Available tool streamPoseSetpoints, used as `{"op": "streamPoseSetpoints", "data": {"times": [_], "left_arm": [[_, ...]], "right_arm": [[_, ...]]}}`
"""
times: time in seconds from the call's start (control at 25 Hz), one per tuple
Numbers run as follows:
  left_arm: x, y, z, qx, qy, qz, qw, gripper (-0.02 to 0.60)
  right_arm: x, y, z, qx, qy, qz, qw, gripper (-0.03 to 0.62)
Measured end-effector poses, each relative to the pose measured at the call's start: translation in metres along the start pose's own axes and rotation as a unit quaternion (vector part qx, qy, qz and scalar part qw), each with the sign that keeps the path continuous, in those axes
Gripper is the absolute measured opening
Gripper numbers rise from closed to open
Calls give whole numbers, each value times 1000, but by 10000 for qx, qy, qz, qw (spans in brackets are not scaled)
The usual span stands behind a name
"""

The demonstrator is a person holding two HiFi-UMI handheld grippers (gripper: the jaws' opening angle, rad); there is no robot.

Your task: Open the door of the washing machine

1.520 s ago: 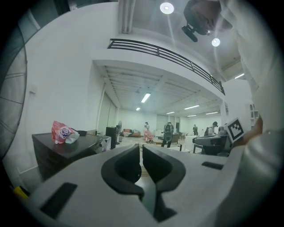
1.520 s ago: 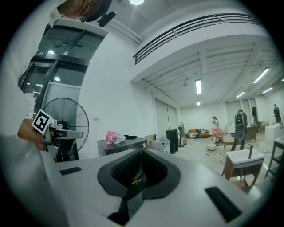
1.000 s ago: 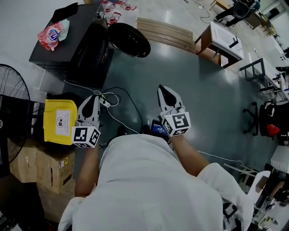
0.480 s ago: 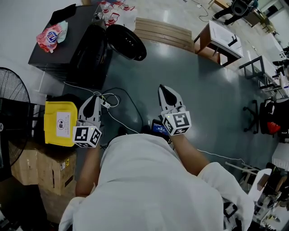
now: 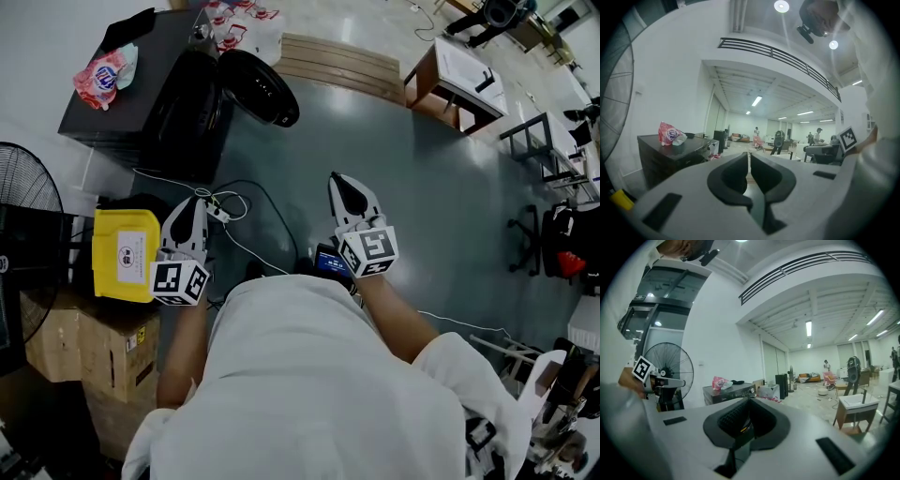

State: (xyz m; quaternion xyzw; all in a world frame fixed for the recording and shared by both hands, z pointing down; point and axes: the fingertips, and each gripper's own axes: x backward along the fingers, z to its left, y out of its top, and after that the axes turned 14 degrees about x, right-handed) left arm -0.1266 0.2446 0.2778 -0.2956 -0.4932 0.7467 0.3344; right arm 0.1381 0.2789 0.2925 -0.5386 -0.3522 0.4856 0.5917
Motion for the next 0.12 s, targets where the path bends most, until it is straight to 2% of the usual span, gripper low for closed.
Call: {"op": "streamPoseSetpoints", "data": {"times": [0.12], "left_arm": [[-4, -3, -3, 3, 5, 6, 10000, 18]], "right_arm": [[0, -4, -4, -17, 39, 12, 10000, 34]]}}
